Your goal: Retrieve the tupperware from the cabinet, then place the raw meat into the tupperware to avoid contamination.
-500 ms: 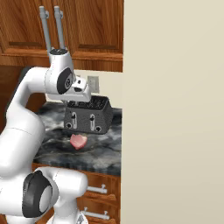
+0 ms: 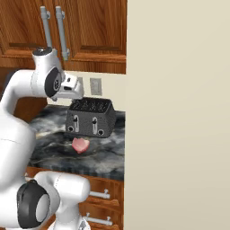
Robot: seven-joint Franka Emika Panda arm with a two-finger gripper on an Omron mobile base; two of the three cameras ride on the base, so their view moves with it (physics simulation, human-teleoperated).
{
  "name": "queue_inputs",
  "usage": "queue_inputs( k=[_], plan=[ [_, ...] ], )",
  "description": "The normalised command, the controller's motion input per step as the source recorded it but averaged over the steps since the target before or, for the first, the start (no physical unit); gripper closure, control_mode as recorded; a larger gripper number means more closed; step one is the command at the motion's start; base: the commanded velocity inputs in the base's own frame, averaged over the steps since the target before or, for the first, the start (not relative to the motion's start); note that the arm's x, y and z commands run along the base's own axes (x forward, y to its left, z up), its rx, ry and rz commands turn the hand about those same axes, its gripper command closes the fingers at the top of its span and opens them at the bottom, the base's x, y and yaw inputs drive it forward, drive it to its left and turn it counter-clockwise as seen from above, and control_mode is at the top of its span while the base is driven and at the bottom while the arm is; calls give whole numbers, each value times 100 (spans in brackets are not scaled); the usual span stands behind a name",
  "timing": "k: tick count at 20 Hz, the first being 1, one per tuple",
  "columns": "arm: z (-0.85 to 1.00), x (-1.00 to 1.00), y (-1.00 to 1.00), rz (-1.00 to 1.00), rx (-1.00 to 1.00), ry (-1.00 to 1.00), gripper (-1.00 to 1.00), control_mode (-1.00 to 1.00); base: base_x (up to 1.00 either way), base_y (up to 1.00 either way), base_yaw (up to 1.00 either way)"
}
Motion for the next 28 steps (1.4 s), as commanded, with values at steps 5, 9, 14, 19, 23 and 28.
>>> queue_inputs(
  k=[5,9,14,19,23,28],
  plan=[
    [54,4,19,-13,-2,-42,-100,-100,0,0,0],
    [67,3,15,-8,-1,-29,-100,-100,0,0,0],
    [83,1,2,-2,1,-15,-100,-100,0,0,0],
    [83,1,0,0,7,-4,-100,-100,0,0,0],
    [66,2,2,0,1,-8,-100,-100,0,0,0],
    [10,25,13,4,-5,-10,-100,-100,0,0,0]
  ],
)
